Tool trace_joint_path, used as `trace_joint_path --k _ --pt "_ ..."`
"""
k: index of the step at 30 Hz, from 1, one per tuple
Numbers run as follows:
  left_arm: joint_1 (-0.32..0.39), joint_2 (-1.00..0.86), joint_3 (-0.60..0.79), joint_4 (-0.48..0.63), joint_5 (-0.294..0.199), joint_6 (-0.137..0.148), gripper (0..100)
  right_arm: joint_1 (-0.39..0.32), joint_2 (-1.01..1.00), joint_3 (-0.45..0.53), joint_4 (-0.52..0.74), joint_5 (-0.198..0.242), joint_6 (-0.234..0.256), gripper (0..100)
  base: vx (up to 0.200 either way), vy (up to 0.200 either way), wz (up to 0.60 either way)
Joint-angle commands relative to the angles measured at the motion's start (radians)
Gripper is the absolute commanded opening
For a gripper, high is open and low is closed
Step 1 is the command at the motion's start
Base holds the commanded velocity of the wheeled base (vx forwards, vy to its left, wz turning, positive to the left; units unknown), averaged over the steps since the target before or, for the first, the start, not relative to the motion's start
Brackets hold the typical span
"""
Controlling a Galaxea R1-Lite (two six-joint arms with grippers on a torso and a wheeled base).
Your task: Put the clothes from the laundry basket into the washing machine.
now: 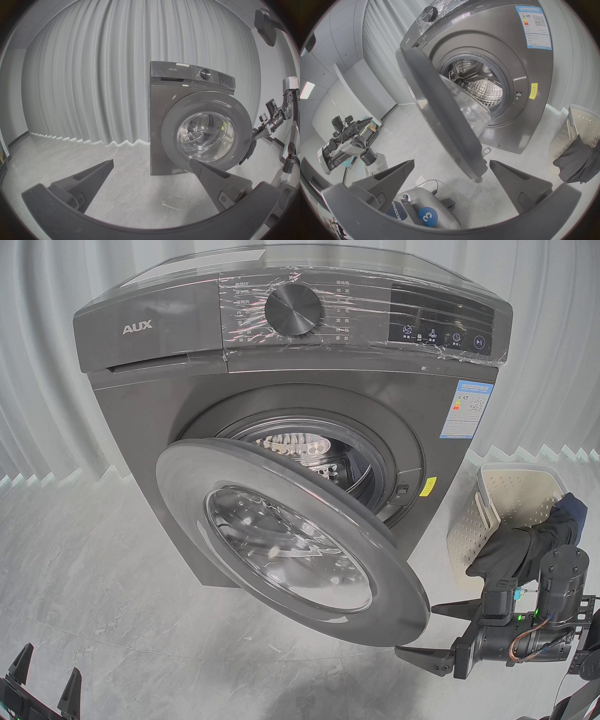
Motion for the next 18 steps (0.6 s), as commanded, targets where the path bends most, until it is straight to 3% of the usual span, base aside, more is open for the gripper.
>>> trace_joint_path --k 1,5,8,10,18 --pt "0.0 -0.018 0.018 0.0 -0.001 0.0 100 -0.007 -0.016 -0.019 -0.002 -0.001 0.001 100 0.0 0.0 0.0" --pt "0.0 -0.018 0.018 0.0 -0.002 -0.005 100 -0.01 0.001 -0.051 -0.002 -0.003 0.001 100 0.0 0.0 0.0" --pt "0.0 -0.018 0.018 0.0 -0.001 0.001 100 -0.003 0.034 -0.053 -0.002 -0.003 0.001 100 -0.2 0.0 0.0" --pt "0.0 -0.018 0.018 0.0 -0.001 0.0 100 0.002 0.061 -0.045 -0.008 0.001 0.001 100 0.0 0.0 0.0" --pt "0.0 -0.018 0.018 0.0 -0.001 0.0 100 0.03 0.153 -0.011 -0.172 -0.001 0.0 100 0.0 0.0 0.0"
